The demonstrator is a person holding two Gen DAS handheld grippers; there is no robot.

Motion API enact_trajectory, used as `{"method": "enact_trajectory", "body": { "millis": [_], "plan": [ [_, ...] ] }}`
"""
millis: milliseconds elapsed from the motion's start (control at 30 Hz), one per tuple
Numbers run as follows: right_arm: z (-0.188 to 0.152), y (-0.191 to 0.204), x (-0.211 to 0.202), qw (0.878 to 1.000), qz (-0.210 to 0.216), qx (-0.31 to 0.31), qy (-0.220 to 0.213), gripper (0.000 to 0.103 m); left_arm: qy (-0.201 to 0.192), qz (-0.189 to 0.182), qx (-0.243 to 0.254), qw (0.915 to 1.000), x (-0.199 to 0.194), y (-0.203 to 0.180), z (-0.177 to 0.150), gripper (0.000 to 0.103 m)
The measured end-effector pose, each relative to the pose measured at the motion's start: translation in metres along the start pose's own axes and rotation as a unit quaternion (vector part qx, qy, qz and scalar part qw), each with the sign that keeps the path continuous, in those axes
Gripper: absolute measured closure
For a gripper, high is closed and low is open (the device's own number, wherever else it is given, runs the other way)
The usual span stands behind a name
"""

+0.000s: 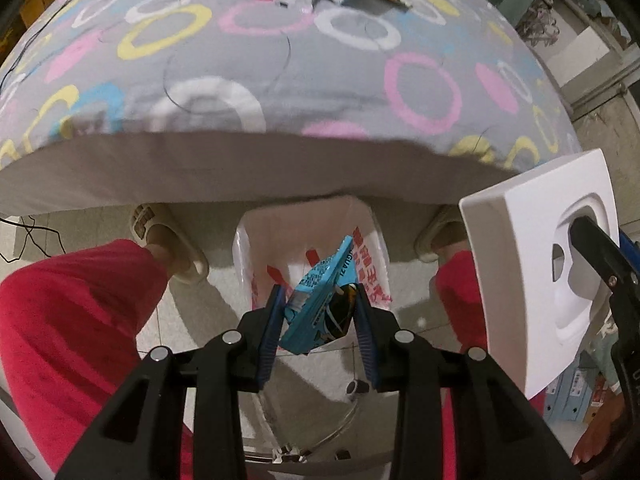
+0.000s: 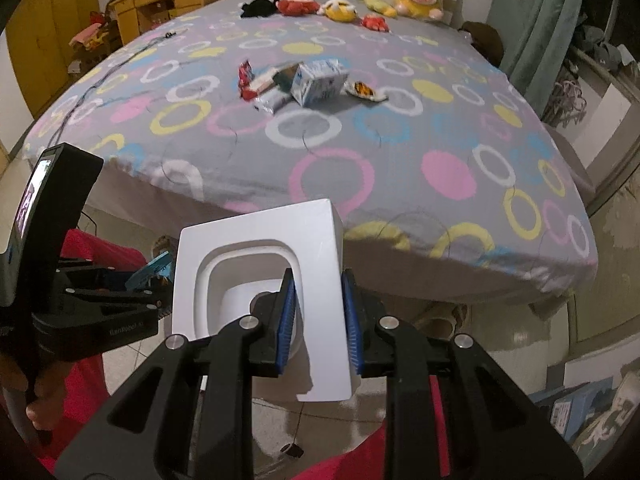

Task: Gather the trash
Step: 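Carry blue packet and white tray with both tools over the floor bag, then open both tools to drop packet and tray into the plastic bag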

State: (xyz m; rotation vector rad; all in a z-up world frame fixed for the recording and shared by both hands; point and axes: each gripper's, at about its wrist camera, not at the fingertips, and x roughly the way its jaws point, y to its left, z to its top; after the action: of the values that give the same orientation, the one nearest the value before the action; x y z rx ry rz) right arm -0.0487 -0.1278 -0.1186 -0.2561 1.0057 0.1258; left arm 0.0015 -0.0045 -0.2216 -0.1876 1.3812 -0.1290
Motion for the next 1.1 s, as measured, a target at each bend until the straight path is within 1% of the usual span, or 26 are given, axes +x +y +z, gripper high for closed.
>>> {"method": "enact_trajectory", "body": {
  "millis": [233, 533, 667, 900, 1100],
  "plan": [
    [-0.014, 0.002, 0.039, 0.999, -0.014, 0.006, 0.034, 0.08, 0.025, 0.008, 0.003, 0.9996, 0.034, 0.001, 0.002, 0.069],
    [-0.031, 0.001, 0.092, 0.996, -0.009, 0.025, 0.085, 0.08, 0.074, 0.017, -0.007, 0.9971, 0.087, 0.007, 0.002, 0.069],
    [-0.035, 0.001, 0.114, 0.994, -0.011, 0.029, 0.102, 0.08, 0.096, 0.027, -0.011, 0.995, 0.11, 0.011, 0.002, 0.069],
    [-0.042, -0.003, 0.154, 0.99, -0.008, 0.048, 0.133, 0.08, 0.133, 0.031, -0.02, 0.9904, 0.145, 0.017, 0.002, 0.069],
    [-0.049, -0.005, 0.182, 0.986, -0.009, 0.055, 0.157, 0.08, 0.159, 0.027, -0.031, 0.9865, 0.171, 0.02, 0.002, 0.069]
  ]
}}
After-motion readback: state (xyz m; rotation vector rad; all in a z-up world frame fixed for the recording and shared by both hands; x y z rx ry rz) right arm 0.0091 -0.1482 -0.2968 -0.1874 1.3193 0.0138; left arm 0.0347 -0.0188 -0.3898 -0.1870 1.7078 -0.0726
